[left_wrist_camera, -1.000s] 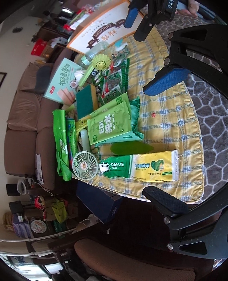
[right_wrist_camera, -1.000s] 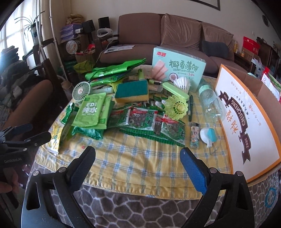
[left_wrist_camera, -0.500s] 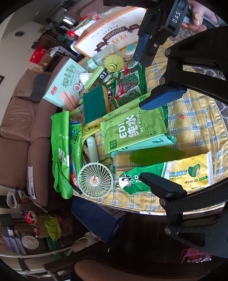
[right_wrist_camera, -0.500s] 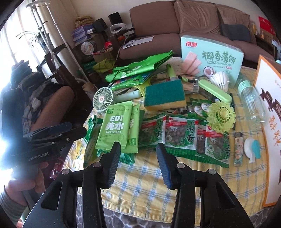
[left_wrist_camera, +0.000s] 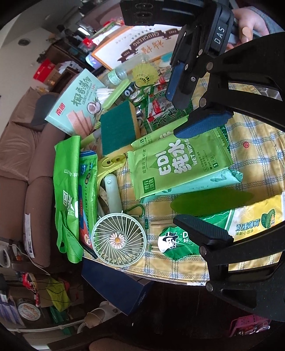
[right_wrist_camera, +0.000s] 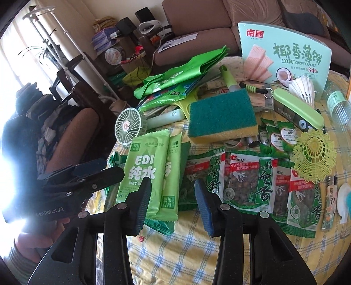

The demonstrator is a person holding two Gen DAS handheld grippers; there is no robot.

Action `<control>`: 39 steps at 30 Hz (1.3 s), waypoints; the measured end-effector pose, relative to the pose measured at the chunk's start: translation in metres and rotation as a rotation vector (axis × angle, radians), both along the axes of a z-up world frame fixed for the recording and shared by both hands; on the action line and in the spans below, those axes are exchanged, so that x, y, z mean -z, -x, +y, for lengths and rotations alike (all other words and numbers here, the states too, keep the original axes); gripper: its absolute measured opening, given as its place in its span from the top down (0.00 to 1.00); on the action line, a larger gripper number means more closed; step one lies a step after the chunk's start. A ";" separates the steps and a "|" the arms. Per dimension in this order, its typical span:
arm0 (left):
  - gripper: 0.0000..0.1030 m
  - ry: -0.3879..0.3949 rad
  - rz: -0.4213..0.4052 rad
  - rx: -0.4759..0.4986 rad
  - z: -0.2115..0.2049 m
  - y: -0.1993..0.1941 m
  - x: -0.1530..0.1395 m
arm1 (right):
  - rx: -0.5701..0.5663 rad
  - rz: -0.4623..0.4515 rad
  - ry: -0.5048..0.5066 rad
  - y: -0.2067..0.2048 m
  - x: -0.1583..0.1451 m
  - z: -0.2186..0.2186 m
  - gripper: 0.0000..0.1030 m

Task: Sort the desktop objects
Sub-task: 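Move both tools toward the green EDI wet wipes packets, then close the left gripper on one EDI packet while the right gripper grasps another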

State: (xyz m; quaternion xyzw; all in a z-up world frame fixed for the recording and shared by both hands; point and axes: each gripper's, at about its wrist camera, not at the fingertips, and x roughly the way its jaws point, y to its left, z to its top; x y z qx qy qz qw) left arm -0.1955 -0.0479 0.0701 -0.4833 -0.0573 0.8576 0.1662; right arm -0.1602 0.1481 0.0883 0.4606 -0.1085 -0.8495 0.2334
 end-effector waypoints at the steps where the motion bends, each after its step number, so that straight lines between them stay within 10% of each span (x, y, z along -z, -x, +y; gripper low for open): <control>1: 0.34 0.001 -0.002 -0.003 0.000 0.002 0.001 | -0.002 -0.003 0.000 0.002 0.002 -0.001 0.58; 13: 0.51 -0.017 -0.046 -0.008 0.000 0.011 0.018 | -0.016 -0.047 0.036 0.014 0.022 -0.003 0.58; 18: 0.66 -0.049 -0.070 0.002 0.001 0.011 0.024 | -0.033 -0.057 0.053 0.014 0.028 -0.003 0.84; 30: 0.95 -0.075 -0.052 0.016 0.001 0.003 0.013 | -0.010 -0.024 0.090 -0.001 0.015 0.003 0.95; 36: 0.94 -0.079 -0.067 0.023 -0.008 -0.005 0.016 | 0.008 -0.032 0.090 -0.012 0.017 0.012 0.95; 39: 0.70 -0.101 -0.086 0.017 -0.008 -0.008 0.019 | 0.012 -0.046 0.103 -0.015 0.019 0.013 0.95</control>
